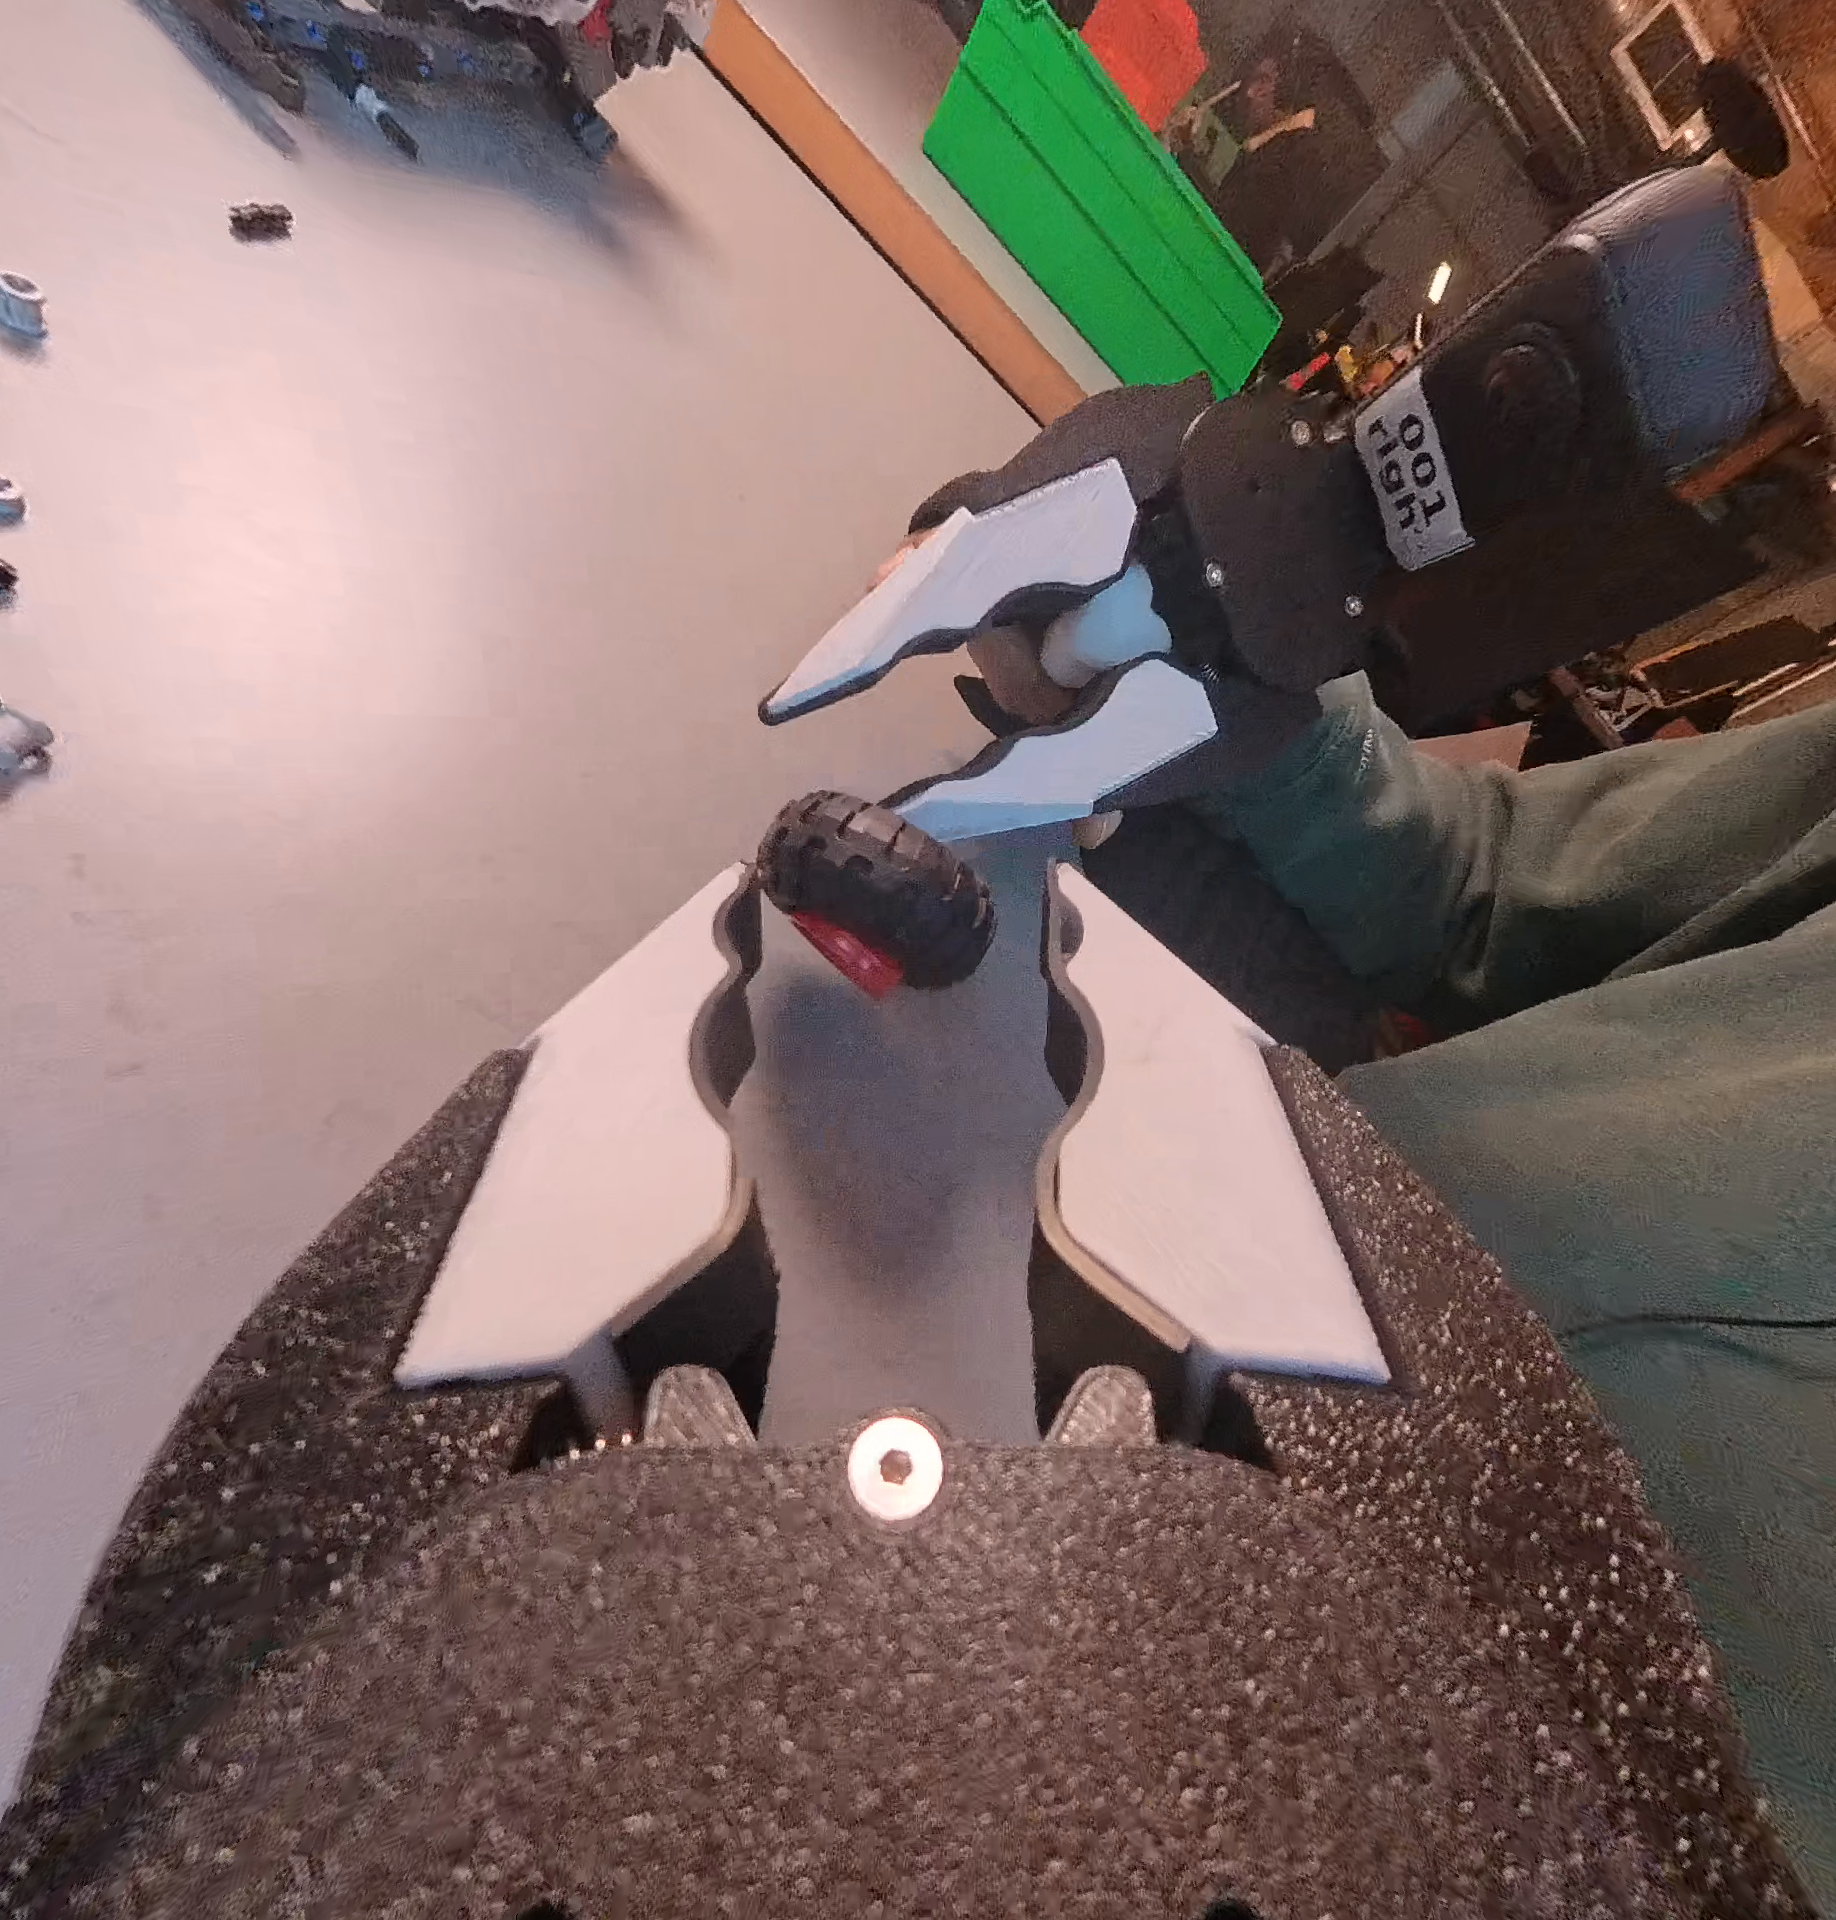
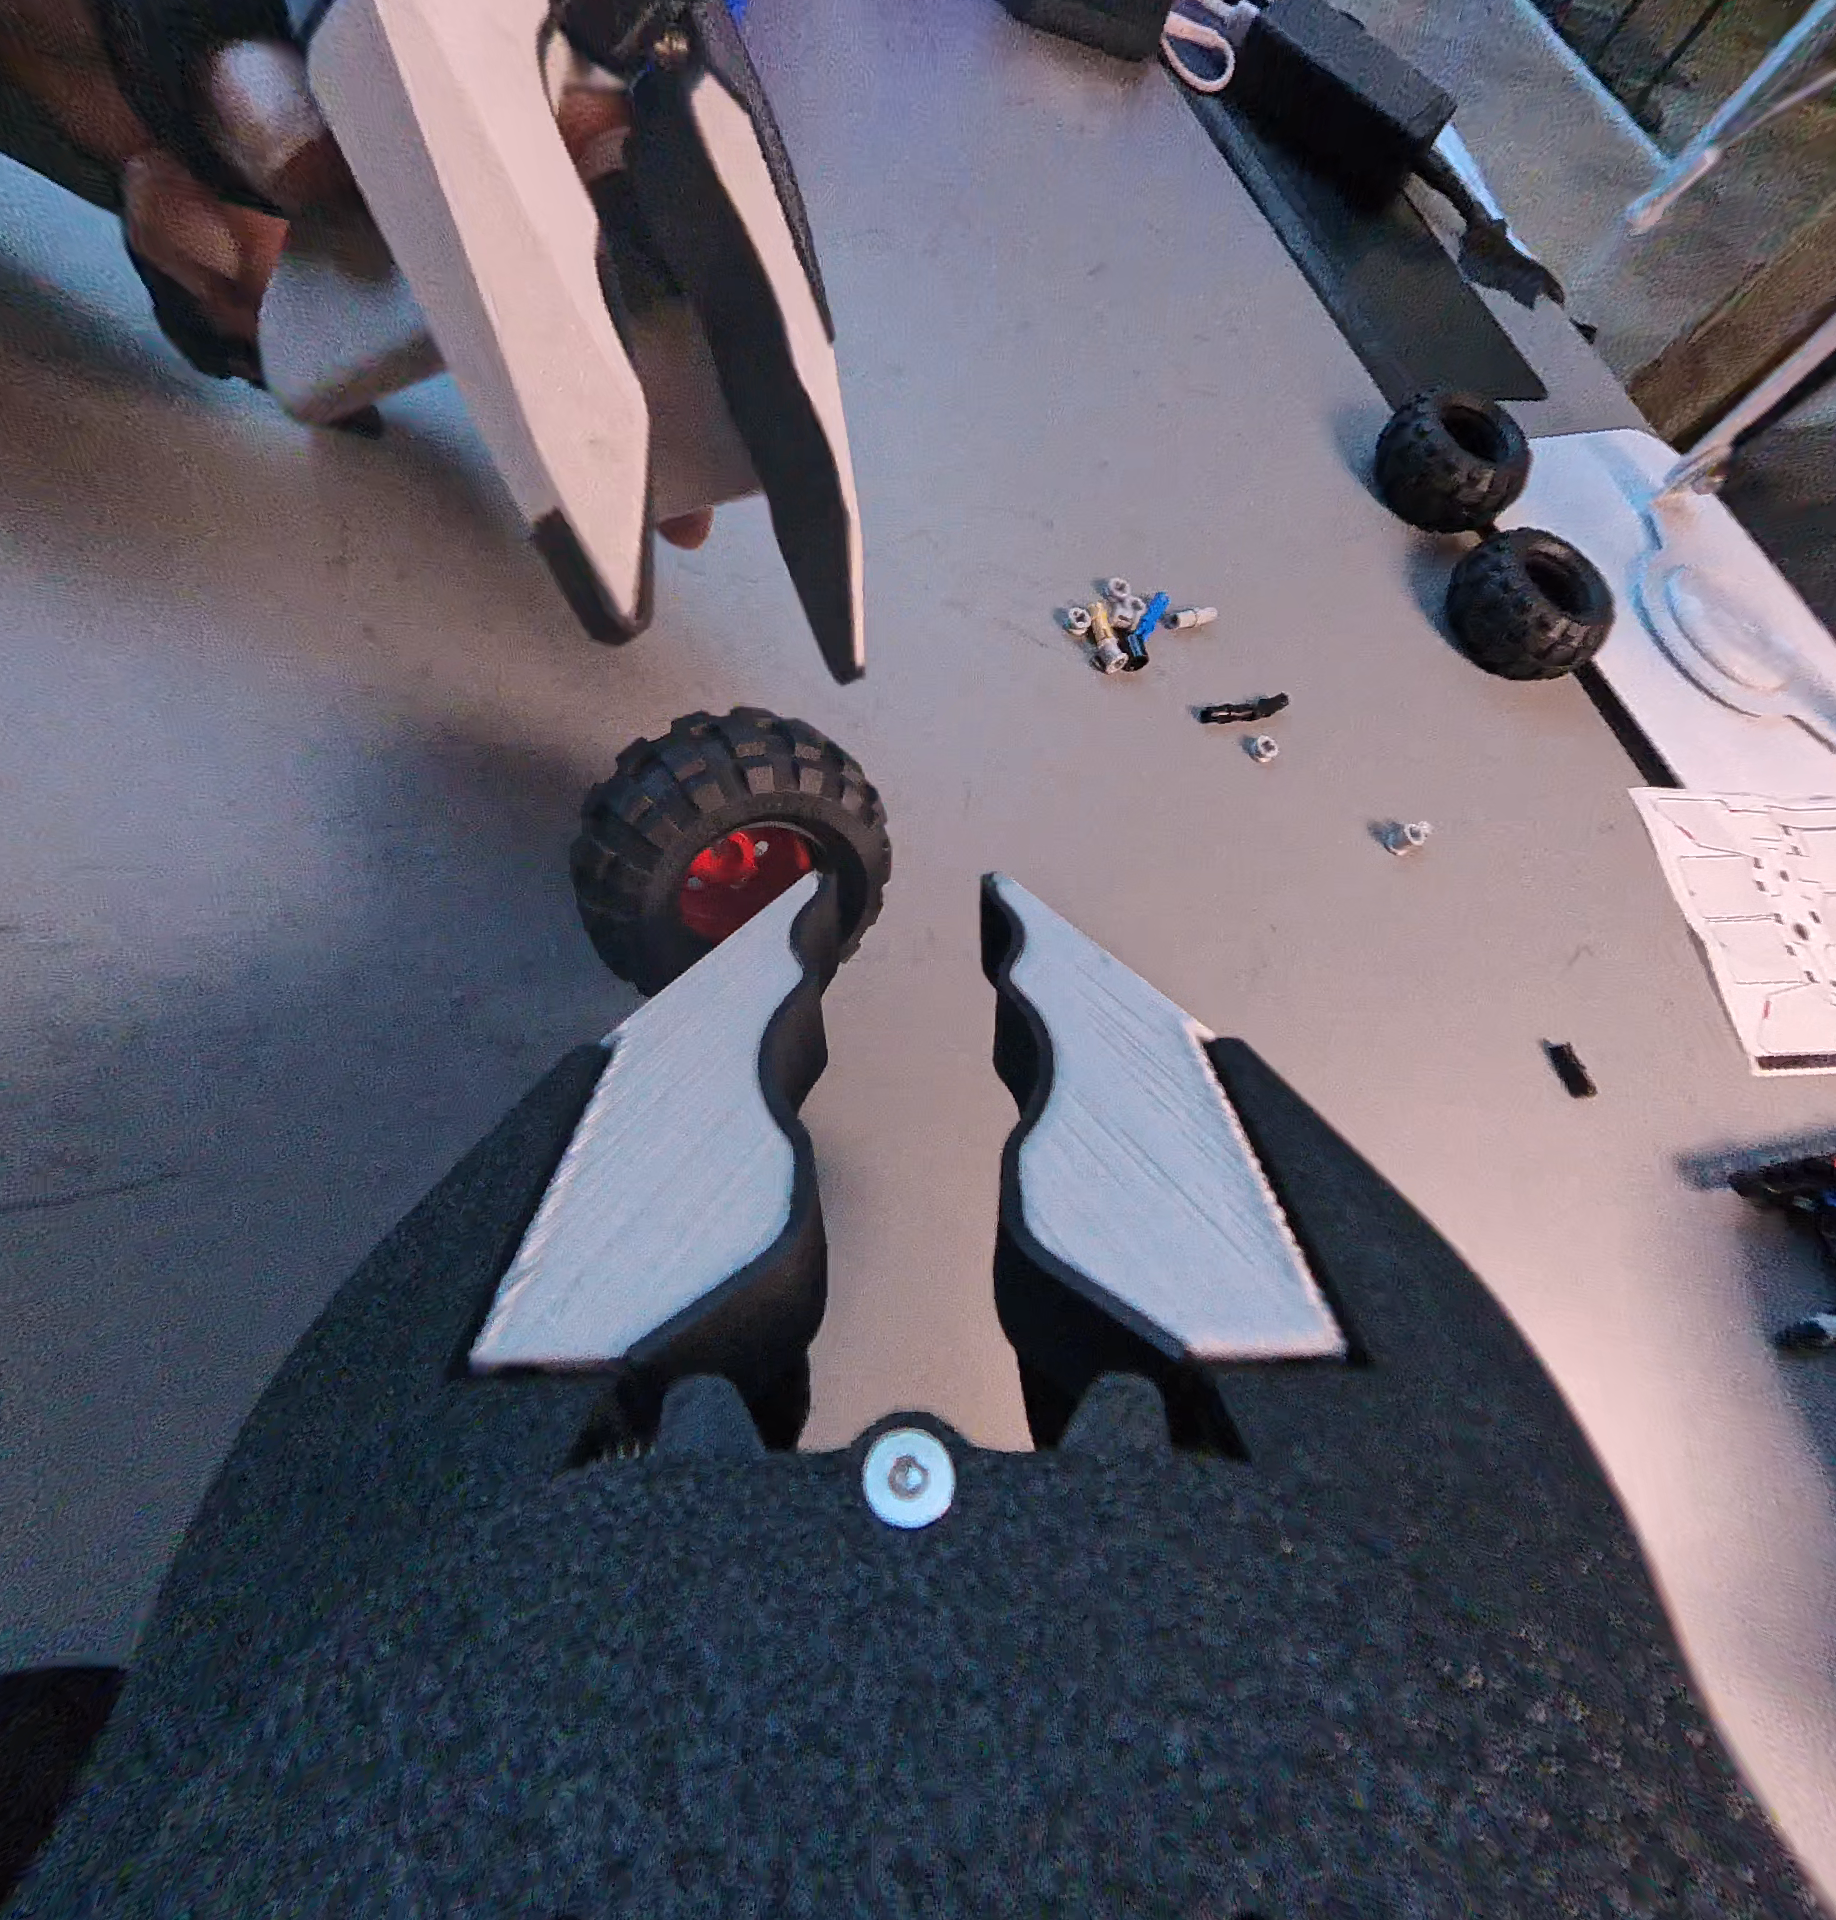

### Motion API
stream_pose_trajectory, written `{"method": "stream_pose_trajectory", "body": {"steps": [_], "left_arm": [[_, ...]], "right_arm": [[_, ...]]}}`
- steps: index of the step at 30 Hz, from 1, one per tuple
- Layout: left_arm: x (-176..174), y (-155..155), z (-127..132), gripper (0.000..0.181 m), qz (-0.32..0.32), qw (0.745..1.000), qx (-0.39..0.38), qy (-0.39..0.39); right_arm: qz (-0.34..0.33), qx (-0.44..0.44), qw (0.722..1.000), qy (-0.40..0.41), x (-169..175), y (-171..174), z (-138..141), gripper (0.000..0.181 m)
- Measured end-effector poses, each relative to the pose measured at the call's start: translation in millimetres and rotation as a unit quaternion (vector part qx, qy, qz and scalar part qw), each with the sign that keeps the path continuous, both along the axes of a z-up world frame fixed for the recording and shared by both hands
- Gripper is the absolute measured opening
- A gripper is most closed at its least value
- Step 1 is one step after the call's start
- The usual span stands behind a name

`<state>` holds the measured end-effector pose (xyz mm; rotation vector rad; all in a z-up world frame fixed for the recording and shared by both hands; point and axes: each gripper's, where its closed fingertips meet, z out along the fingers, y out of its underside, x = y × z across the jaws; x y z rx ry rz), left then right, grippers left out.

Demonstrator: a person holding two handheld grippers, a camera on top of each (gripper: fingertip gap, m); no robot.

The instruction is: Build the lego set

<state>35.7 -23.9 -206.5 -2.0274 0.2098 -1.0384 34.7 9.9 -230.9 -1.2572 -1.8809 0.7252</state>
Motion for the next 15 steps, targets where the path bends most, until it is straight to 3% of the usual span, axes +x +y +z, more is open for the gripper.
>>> {"method": "stream_pose_trajectory", "body": {"steps": [3, 4, 5, 7, 9, 11, 15], "left_arm": [[8, 5, -22, 0.044, 0.005, 0.997, -0.029, 0.070], [6, 5, -29, 0.032, -0.004, 0.994, -0.030, 0.104], [3, 3, -35, 0.020, -0.014, 0.991, -0.031, 0.130], [0, -2, -44, 0.018, -0.032, 0.986, -0.031, 0.158], [-2, -4, -42, 0.018, -0.030, 0.986, -0.026, 0.162], [-4, -2, -37, 0.017, -0.022, 0.987, -0.016, 0.161], [-10, 1, -30, 0.017, -0.001, 0.989, -0.005, 0.151]], "right_arm": [[-0.002, 0.006, 1.000, 0.015, -7, -6, 5, 0.028], [0.004, -0.004, 1.000, 0.023, -7, -9, 9, 0.030], [0.016, -0.043, 0.998, 0.042, -8, -16, 18, 0.036], [0.038, -0.182, 0.978, 0.091, -3, -26, 48, 0.031], [0.033, -0.252, 0.961, 0.109, 5, -14, 61, 0.033], [0.007, -0.252, 0.964, 0.088, 10, 3, 51, 0.039], [0.025, -0.279, 0.959, 0.034, 8, -13, 32, 0.046]]}}
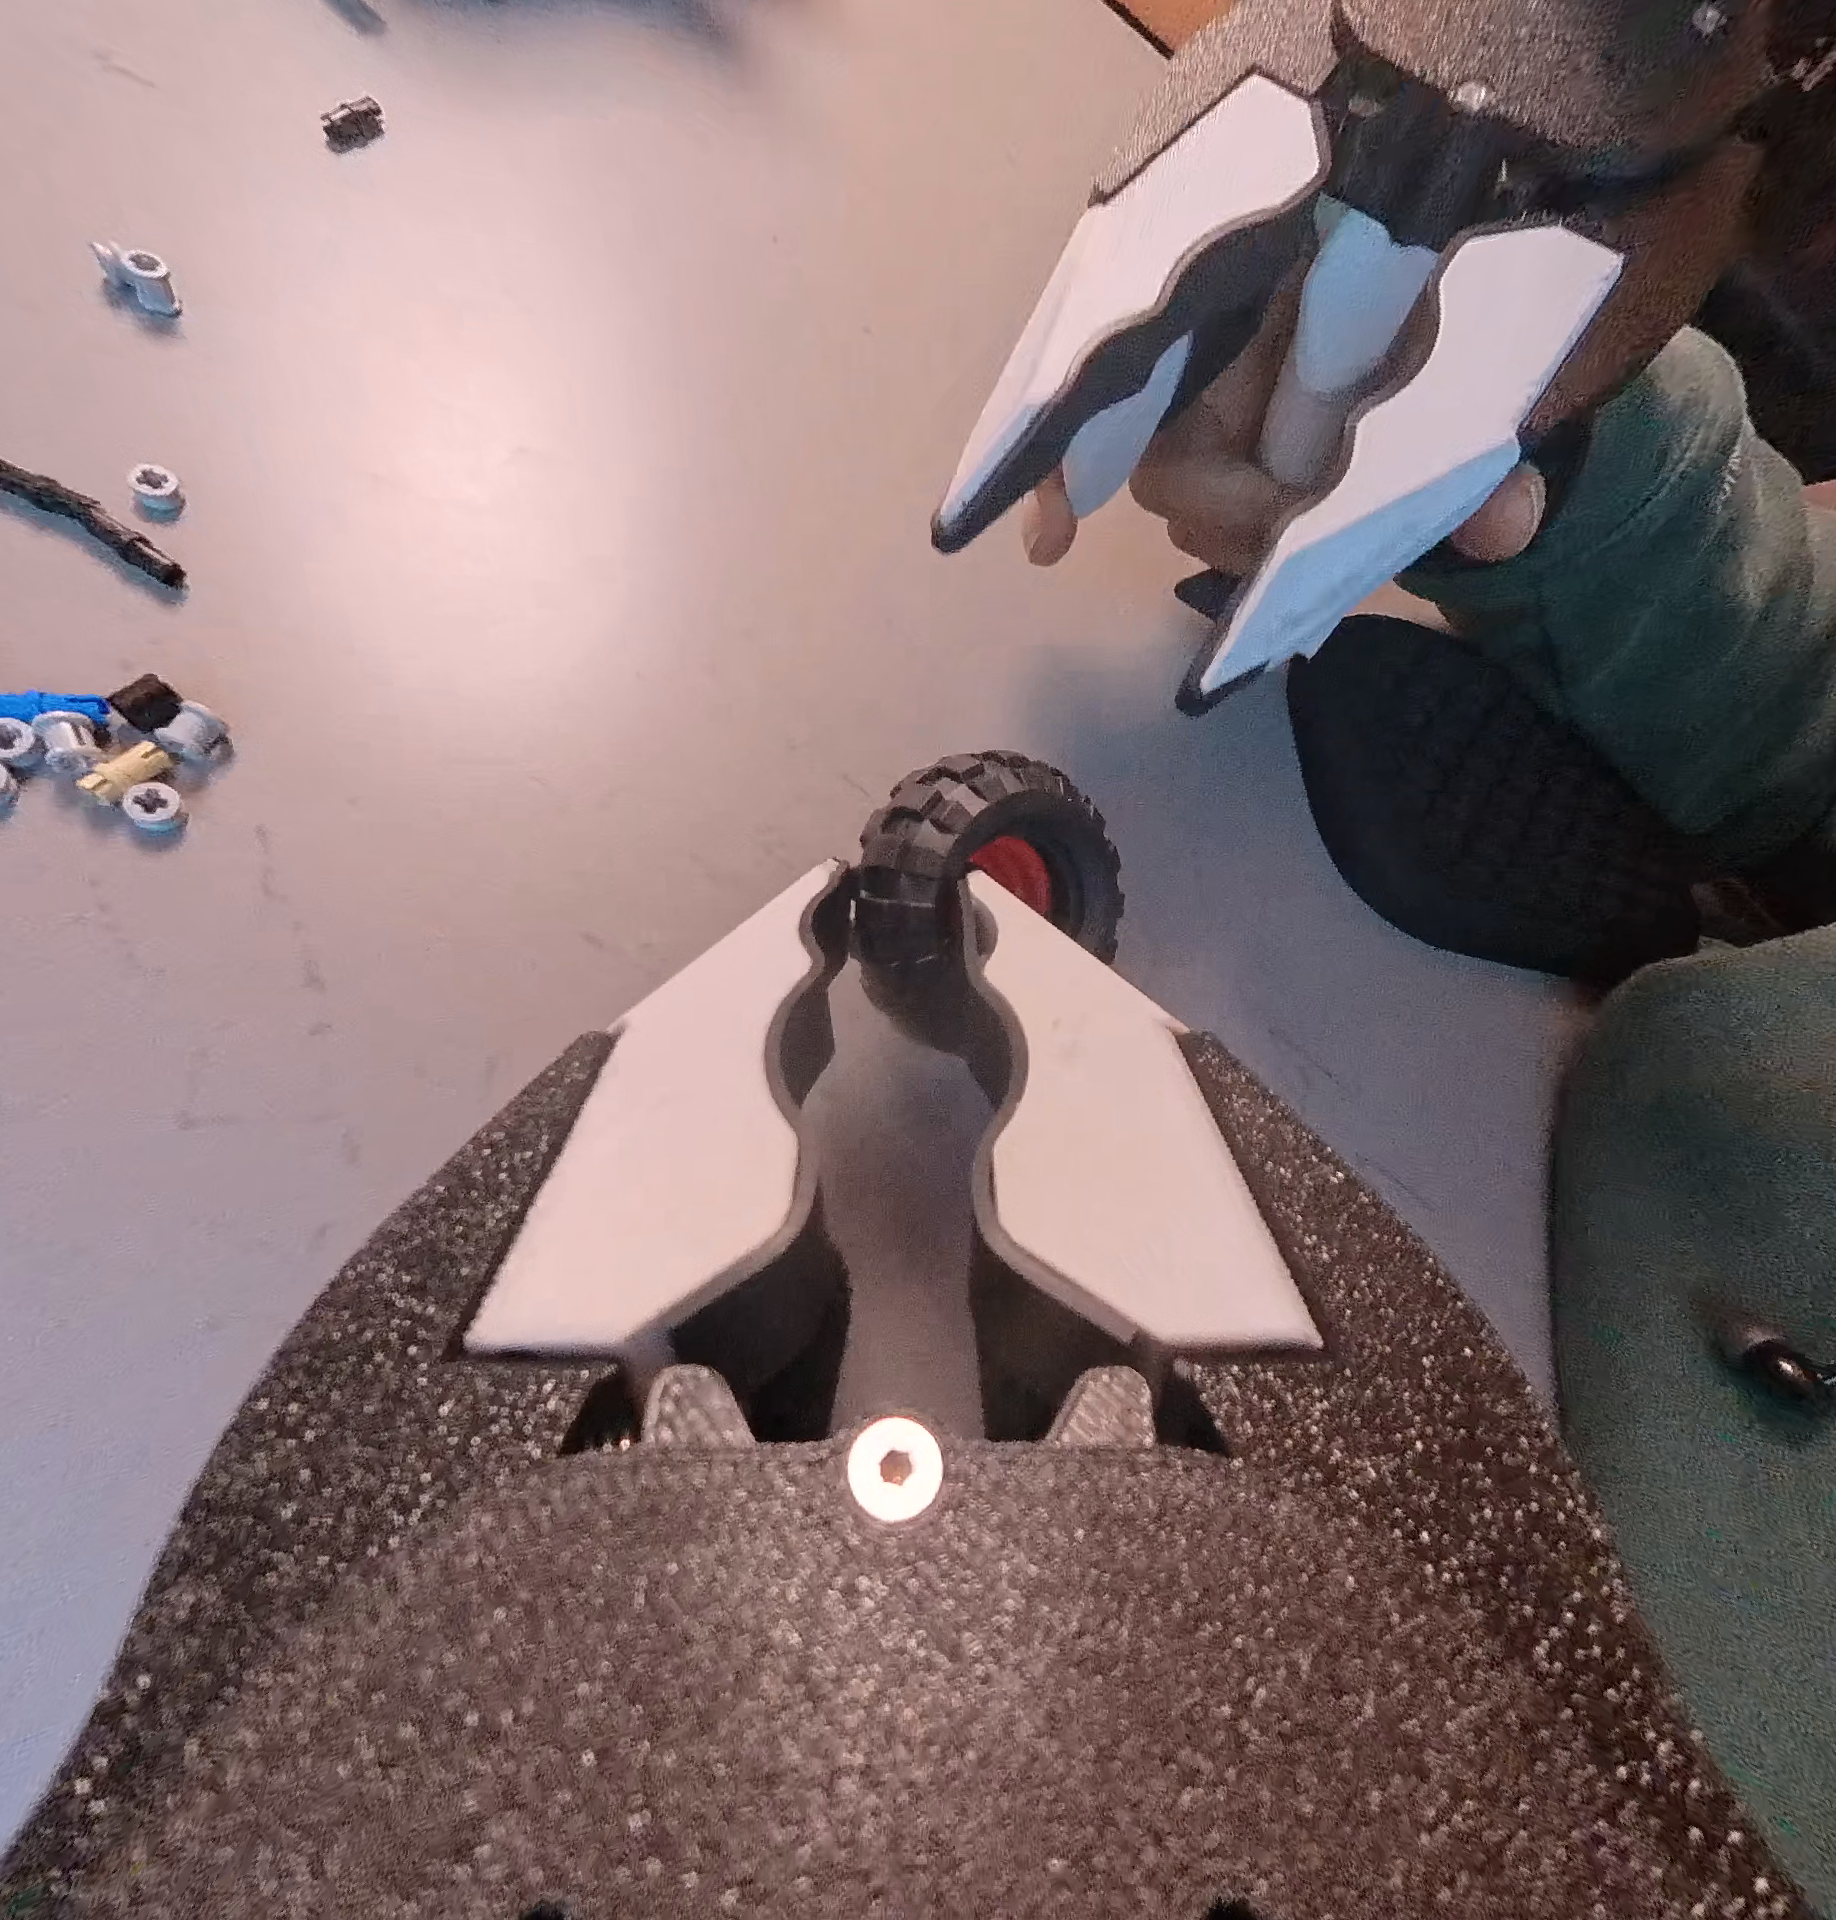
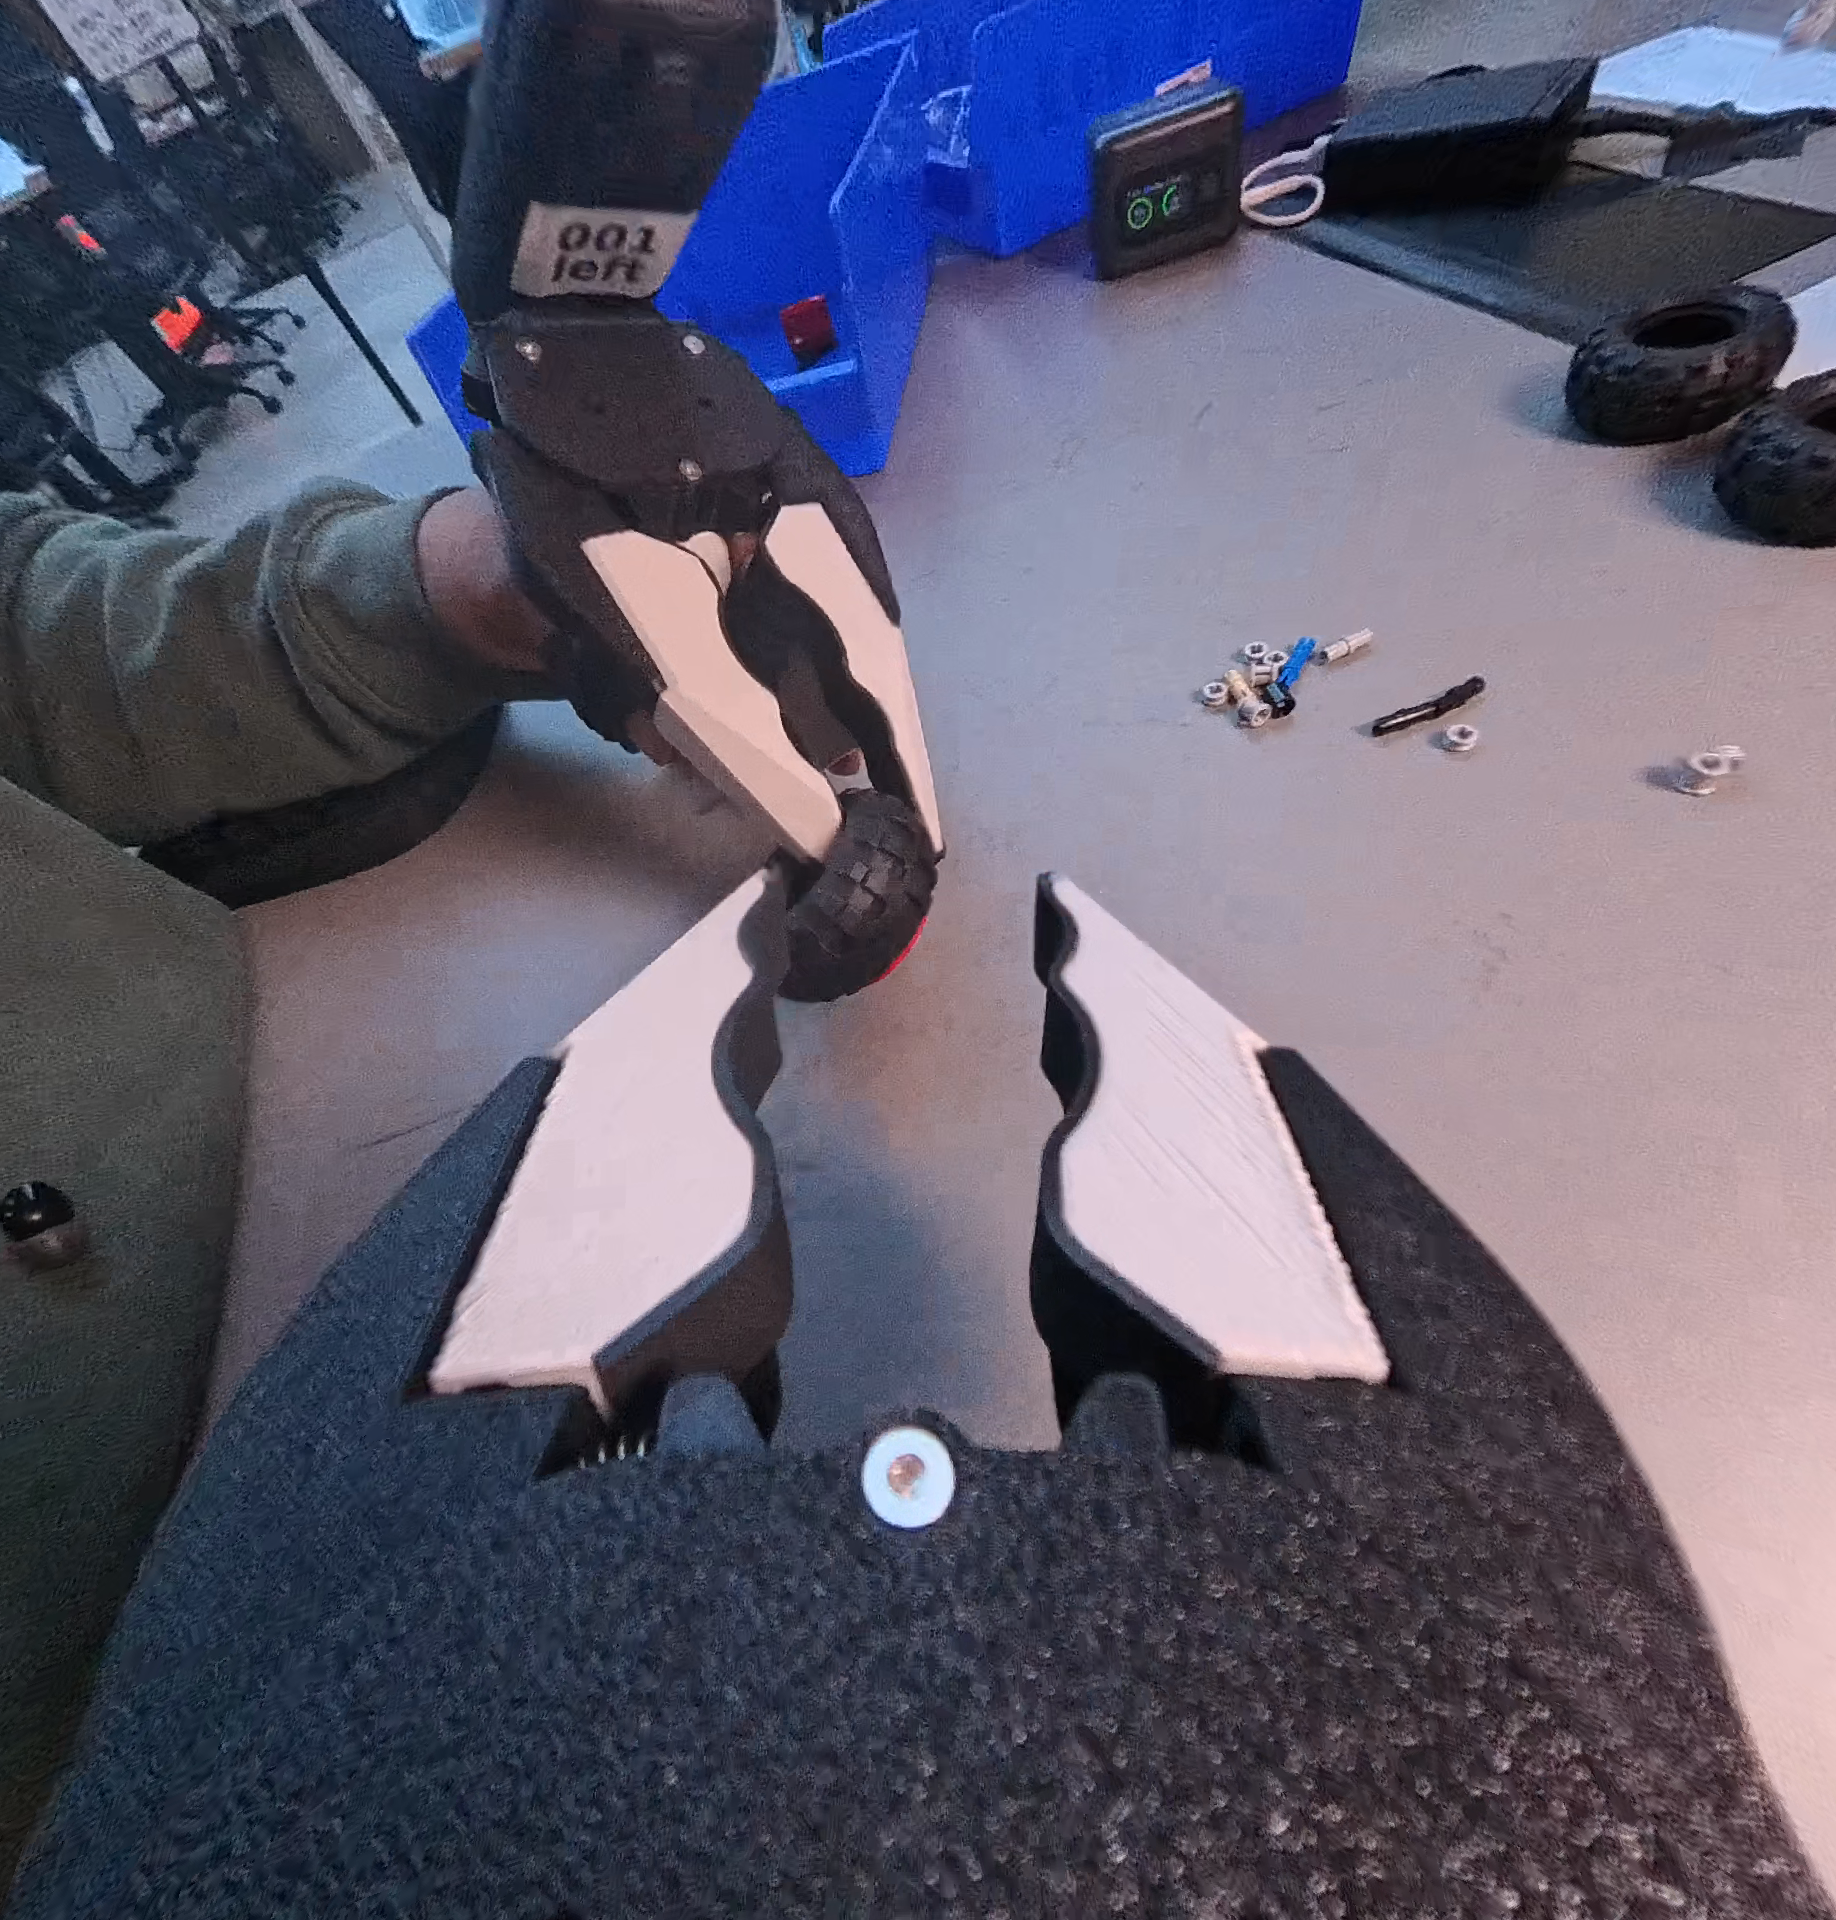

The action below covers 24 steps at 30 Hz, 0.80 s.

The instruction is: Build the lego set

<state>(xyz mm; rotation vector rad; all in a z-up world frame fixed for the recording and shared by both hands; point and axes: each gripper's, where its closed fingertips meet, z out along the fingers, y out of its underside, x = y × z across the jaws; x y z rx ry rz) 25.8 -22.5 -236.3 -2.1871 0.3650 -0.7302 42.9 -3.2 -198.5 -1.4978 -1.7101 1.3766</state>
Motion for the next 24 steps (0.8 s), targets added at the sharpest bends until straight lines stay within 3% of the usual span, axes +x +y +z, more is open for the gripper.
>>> {"method": "stream_pose_trajectory", "body": {"steps": [4, 8, 12, 16, 20, 24], "left_arm": [[0, 4, 12, 0.017, 0.018, 0.999, 0.025, -0.028], [4, 0, 31, 0.017, 0.007, 0.991, 0.030, -0.130], [3, -6, 66, 0.017, -0.011, 0.954, 0.041, -0.297], [5, -11, 87, 0.017, -0.038, 0.907, 0.035, -0.418], [9, -14, 96, 0.017, -0.061, 0.877, 0.028, -0.476], [7, -12, 97, 0.016, -0.051, 0.882, 0.046, -0.466]], "right_arm": [[0.040, 0.008, 0.998, -0.038, -5, -26, -19, 0.051], [0.067, -0.002, 0.998, -0.003, -7, -39, -10, 0.053], [0.094, -0.046, 0.990, 0.094, -1, -46, 30, 0.045], [0.070, 0.003, 0.983, 0.171, -3, -47, 51, 0.029], [0.054, 0.028, 0.977, 0.202, -3, -45, 61, 0.021], [0.041, 0.012, 0.981, 0.191, -4, -42, 63, 0.021]]}}
